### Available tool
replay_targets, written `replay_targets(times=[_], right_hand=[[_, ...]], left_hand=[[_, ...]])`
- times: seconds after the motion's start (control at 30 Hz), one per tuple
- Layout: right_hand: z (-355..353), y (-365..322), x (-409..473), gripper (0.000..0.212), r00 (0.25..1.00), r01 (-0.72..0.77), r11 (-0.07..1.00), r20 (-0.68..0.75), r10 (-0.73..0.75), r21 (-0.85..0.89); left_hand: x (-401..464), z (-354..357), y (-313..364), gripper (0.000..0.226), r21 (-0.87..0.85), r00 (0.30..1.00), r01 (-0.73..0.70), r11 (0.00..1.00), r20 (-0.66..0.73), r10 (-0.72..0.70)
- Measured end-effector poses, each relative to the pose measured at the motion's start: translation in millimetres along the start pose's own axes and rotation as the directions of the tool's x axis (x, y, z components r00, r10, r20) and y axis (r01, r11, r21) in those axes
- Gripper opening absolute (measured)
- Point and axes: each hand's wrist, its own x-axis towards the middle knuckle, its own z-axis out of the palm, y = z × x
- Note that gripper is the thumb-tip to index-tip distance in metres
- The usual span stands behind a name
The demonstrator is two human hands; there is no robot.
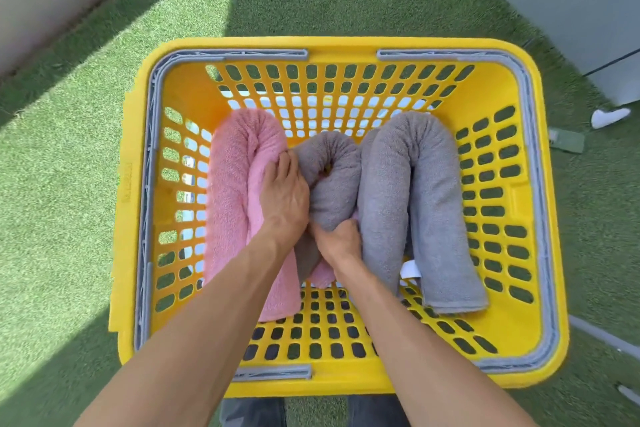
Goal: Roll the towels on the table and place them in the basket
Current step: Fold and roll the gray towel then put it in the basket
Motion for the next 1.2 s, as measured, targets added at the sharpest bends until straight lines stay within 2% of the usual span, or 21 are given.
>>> replay_targets(times=[0.1, 0.23, 0.33, 0.43, 0.5, 0.57, 0.63, 0.7, 0.77, 0.87, 1.0, 1.07, 1.13, 1.2], right_hand=[[1, -4, 1, 0.102, 1.0, -0.011, 1.0, -0.009, 0.011, -0.004], [-12, -19, -16, 0.061, 0.998, 0.057, 0.997, -0.03, -0.058, -0.052], [-27, -30, -38, 0.049, 0.988, 0.147, 0.988, -0.042, -0.15, -0.055], [-49, -39, -62, 0.05, 0.959, 0.273, 0.961, -0.065, -0.276, -0.047], [-66, -44, -74, 0.049, 0.932, 0.349, 0.936, -0.083, -0.352, -0.043], [-83, -43, -80, 0.05, 0.908, 0.404, 0.913, -0.098, -0.408, -0.061], [-102, -38, -83, 0.052, 0.888, 0.443, 0.894, -0.102, -0.448, -0.068], [-124, -35, -84, 0.051, 0.877, 0.461, 0.886, -0.127, -0.463, -0.044], [-151, -33, -80, 0.055, 0.853, 0.479, 0.869, -0.172, -0.494, -0.122], [-189, -32, -70, 0.061, 0.811, 0.453, 0.827, -0.231, -0.538, -0.333], [-215, -38, -64, 0.064, 0.763, 0.41, 0.784, -0.295, -0.575, -0.467], [-211, -35, -60, 0.066, 0.749, 0.359, 0.752, -0.309, -0.585, -0.553], [-200, -26, -55, 0.071, 0.743, 0.336, 0.69, -0.27, -0.612, -0.641], [-185, -13, -49, 0.079, 0.775, 0.328, 0.654, -0.202, -0.599, -0.681]], left_hand=[[13, -6, 4, 0.051, -0.038, 0.999, 0.04, 0.998, 0.005, -0.04], [17, -9, 0, 0.024, -0.184, 0.99, 0.142, 0.973, 0.004, -0.143], [9, -7, -13, 0.028, -0.29, 0.989, 0.114, 0.95, -0.061, -0.137], [-6, -23, -23, 0.032, -0.473, 0.965, 0.061, 0.879, -0.198, -0.173], [-14, -40, -25, 0.031, -0.581, 0.941, 0.071, 0.811, -0.232, -0.249], [-19, -56, -23, 0.028, -0.656, 0.929, 0.085, 0.75, -0.221, -0.298], [-23, -71, -18, 0.024, -0.716, 0.931, 0.039, 0.697, -0.227, -0.286], [-28, -87, -8, 0.021, -0.823, 0.949, 0.001, 0.568, -0.179, -0.261], [-33, -103, 7, 0.023, -0.888, 0.962, 0.007, 0.46, -0.119, -0.244], [-30, -118, 32, 0.028, -0.889, 0.969, 0.002, 0.459, -0.111, -0.219], [-10, -134, 51, 0.039, -0.868, 0.95, 0.096, 0.488, -0.067, -0.305], [-7, -123, 57, 0.045, -0.9, 0.948, 0.143, 0.411, 0.005, -0.319], [-13, -99, 58, 0.057, -0.929, 0.96, 0.166, 0.332, 0.075, -0.27], [-30, -71, 57, 0.072, -0.906, 0.97, 0.205, 0.371, 0.137, -0.202]])
